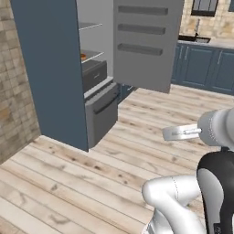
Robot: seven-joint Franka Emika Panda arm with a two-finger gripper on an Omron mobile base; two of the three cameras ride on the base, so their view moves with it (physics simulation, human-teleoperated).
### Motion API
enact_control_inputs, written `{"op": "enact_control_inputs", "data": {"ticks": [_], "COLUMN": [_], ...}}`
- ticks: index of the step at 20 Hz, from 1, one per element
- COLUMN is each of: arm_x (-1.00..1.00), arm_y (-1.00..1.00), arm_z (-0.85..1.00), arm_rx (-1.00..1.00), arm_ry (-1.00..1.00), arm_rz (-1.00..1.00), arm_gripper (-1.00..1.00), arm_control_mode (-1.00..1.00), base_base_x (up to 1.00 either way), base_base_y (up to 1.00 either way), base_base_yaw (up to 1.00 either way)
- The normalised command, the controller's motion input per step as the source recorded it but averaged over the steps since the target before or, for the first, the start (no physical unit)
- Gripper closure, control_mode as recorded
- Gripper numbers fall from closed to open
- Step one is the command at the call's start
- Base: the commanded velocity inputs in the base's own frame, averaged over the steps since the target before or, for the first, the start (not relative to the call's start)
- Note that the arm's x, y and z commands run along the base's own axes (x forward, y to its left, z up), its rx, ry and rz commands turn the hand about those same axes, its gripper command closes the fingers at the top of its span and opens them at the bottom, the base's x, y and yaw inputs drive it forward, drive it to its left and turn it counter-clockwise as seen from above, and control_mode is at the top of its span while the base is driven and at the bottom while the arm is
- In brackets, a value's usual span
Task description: Take the cake and donut from the fridge and place them on the empty tray on the dining counter.
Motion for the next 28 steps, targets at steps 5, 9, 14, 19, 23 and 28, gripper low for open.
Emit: {"op": "enact_control_inputs", "data": {"ticks": [5,9,14,19,23,28], "arm_x": [0.00,0.00,0.00,0.00,0.00,0.00], "arm_y": [0.00,0.00,0.00,0.00,0.00,0.00], "arm_z": [0.00,0.00,0.00,0.00,0.00,0.00], "arm_rx": [0.00,0.00,0.00,0.00,0.00,0.00], "arm_ry": [0.00,0.00,0.00,0.00,0.00,0.00], "arm_rz": [0.00,0.00,0.00,0.00,0.00,0.00], "arm_gripper": [-1.00,-1.00,-1.00,-1.00,-1.00,-1.00], "arm_control_mode": [1.00,1.00,1.00,1.00,1.00,1.00], "base_base_x": [1.00,1.00,1.00,0.93,0.64,0.90], "base_base_y": [0.50,0.87,0.54,0.01,-0.25,-0.63], "base_base_yaw": [-0.01,-0.08,-0.01,0.66,0.82,0.55]}}
